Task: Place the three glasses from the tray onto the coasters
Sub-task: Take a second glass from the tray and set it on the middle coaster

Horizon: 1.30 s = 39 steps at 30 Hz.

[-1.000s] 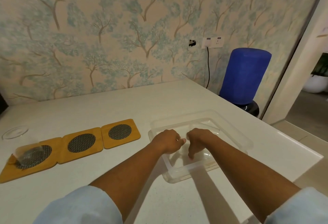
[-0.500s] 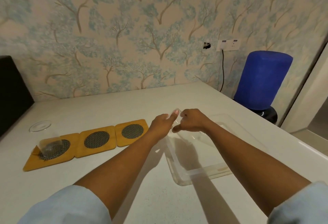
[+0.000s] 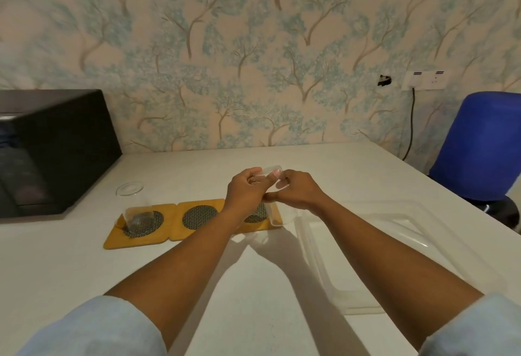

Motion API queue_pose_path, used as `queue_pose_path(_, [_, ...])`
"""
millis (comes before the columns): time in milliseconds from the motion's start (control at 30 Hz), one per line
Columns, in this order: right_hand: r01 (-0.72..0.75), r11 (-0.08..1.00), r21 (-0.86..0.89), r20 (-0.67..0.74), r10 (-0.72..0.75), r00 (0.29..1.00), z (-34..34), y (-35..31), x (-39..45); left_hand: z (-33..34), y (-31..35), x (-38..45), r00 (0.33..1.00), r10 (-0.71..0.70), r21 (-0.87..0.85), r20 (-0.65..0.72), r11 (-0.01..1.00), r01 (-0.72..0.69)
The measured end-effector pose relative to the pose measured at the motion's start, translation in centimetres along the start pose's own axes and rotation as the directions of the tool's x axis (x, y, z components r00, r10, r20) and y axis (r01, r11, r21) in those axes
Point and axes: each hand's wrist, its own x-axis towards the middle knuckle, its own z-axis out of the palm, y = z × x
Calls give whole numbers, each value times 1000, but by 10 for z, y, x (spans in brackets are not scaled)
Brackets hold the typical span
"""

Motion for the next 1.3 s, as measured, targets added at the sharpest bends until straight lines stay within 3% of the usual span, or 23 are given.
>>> queue_pose_path(333, [59, 990, 127, -16, -57, 998, 63, -28, 25, -57, -24, 13, 990, 18, 85, -142, 996, -6])
queue_pose_path(367, [53, 991, 127, 3, -54, 999, 67, -29, 25, -61, -28, 14, 989, 16, 107, -145, 994, 0])
queue_pose_path(433, [51, 991, 120, 164, -70, 984, 140, -37, 65, -102, -76, 28, 956, -124, 109, -266, 981, 158])
queue_pose_path(1300, [169, 972, 166, 128, -191, 973, 160, -53, 81, -127, -80, 41, 938, -32, 164, -345, 982, 94])
